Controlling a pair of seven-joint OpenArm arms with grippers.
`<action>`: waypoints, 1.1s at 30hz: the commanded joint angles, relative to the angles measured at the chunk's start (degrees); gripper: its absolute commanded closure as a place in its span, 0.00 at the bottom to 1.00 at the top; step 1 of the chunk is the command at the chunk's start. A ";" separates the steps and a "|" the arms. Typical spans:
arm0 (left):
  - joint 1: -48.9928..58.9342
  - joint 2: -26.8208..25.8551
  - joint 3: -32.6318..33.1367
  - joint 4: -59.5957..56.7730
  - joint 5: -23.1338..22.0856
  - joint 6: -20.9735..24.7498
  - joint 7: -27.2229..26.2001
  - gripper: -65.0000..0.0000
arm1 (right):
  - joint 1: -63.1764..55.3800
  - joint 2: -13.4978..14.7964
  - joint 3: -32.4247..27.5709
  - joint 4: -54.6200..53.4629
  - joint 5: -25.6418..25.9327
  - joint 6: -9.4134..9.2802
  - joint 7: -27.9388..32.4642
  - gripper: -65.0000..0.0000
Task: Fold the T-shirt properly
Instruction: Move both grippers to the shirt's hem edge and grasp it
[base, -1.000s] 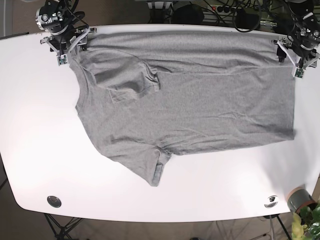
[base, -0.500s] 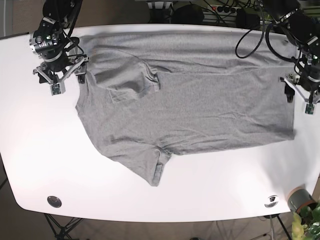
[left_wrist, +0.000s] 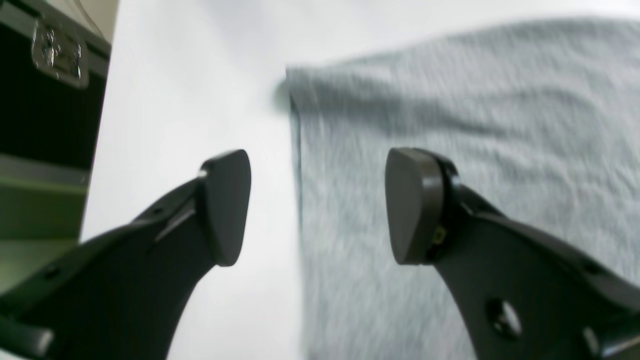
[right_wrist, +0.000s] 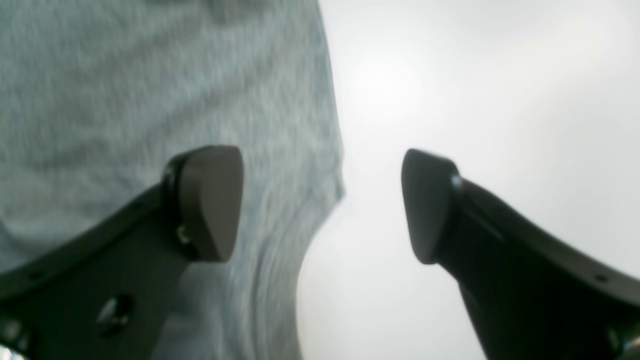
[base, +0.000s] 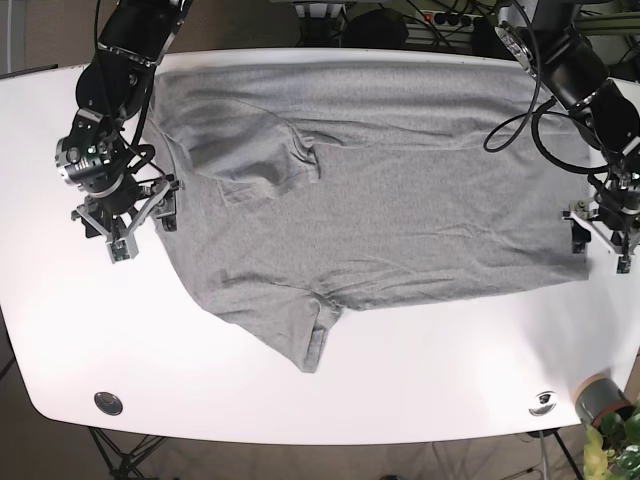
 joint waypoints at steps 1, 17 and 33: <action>-1.90 -1.61 0.36 -2.43 0.55 -0.03 -3.66 0.41 | 5.50 0.77 -2.05 -4.49 0.59 -0.28 1.01 0.27; -5.50 -1.87 1.33 -8.14 0.99 -0.03 -9.02 0.41 | 27.56 3.58 -13.13 -45.28 0.50 -6.08 20.00 0.27; 1.00 -2.05 1.42 -2.17 0.81 -0.03 -8.94 0.41 | 33.89 4.90 -21.13 -65.68 0.59 -10.57 35.91 0.27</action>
